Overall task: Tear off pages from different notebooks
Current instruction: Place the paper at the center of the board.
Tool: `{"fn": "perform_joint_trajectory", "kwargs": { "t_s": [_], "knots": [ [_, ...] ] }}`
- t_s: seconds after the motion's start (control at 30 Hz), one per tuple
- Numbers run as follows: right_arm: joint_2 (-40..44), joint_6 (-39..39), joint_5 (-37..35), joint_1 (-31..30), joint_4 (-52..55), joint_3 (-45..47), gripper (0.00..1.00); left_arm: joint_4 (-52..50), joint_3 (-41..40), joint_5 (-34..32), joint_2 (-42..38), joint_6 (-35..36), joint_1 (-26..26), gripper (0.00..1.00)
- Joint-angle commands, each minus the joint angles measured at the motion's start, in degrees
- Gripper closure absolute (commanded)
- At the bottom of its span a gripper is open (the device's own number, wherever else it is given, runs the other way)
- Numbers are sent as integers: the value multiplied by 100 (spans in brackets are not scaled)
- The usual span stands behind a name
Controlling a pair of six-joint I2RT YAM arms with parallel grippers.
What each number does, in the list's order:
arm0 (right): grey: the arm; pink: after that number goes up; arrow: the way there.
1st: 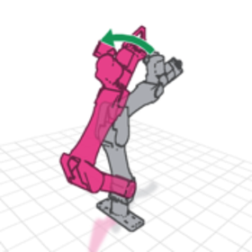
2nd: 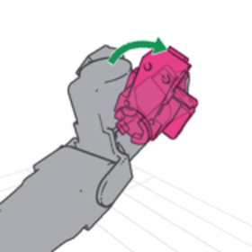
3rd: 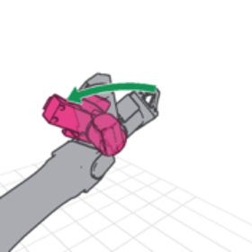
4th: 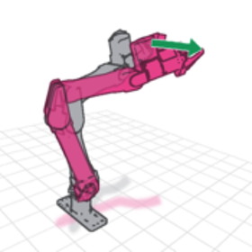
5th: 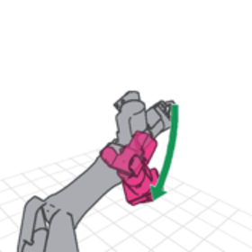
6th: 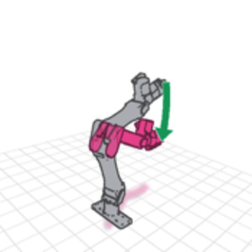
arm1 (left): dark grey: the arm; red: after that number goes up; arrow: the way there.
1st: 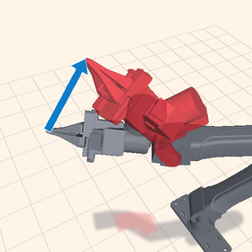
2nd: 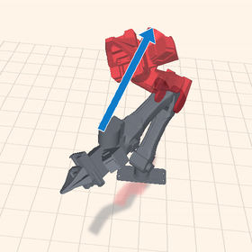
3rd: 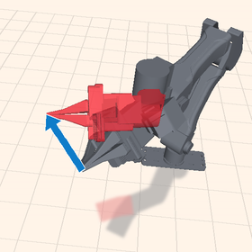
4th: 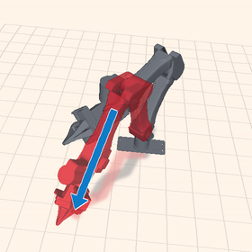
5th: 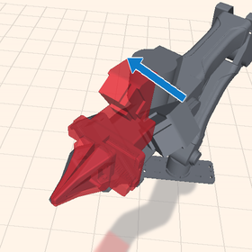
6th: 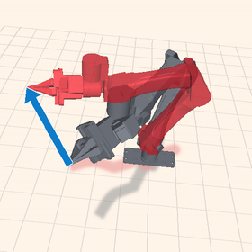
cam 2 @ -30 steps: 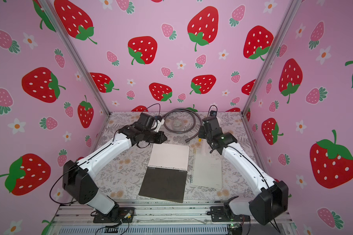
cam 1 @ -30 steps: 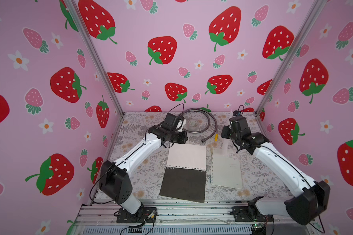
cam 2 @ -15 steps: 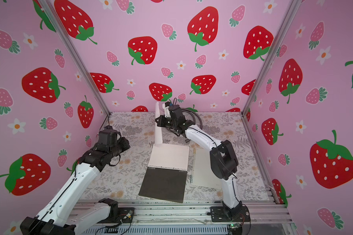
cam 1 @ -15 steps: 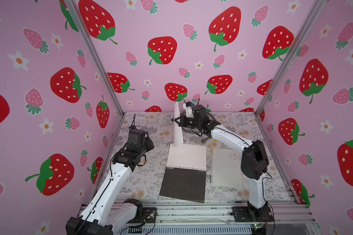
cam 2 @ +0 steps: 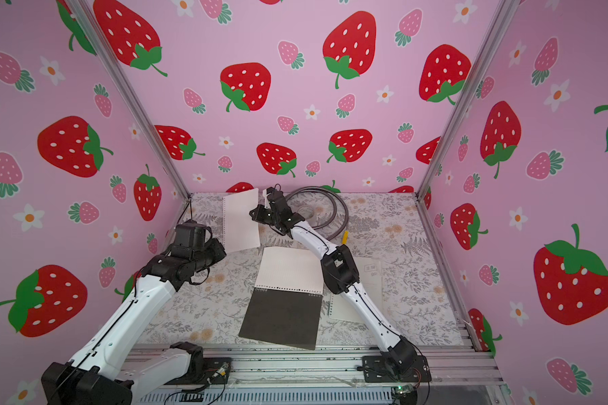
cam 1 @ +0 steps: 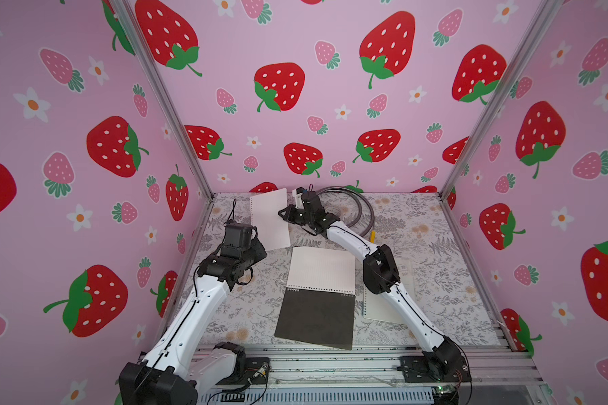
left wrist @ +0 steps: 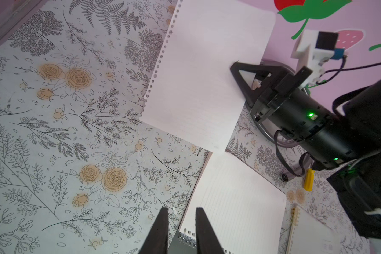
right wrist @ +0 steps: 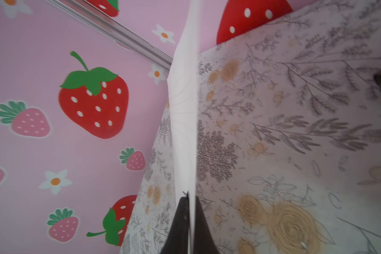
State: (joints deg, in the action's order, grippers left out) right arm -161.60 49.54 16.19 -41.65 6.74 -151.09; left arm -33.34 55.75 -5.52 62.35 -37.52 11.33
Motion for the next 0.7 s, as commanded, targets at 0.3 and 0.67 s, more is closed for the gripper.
{"fn": "perform_joint_trajectory", "kwargs": {
  "t_s": [0.3, 0.67],
  "knots": [
    [485, -1015, -1178, -69, 1610, 222, 23, -101, -59, 168, 148, -22, -29, 76],
    [3888, -2460, -2712, -33, 896, 3800, 24, 162, -61, 623, 719, 232, 118, 76]
  ]
}}
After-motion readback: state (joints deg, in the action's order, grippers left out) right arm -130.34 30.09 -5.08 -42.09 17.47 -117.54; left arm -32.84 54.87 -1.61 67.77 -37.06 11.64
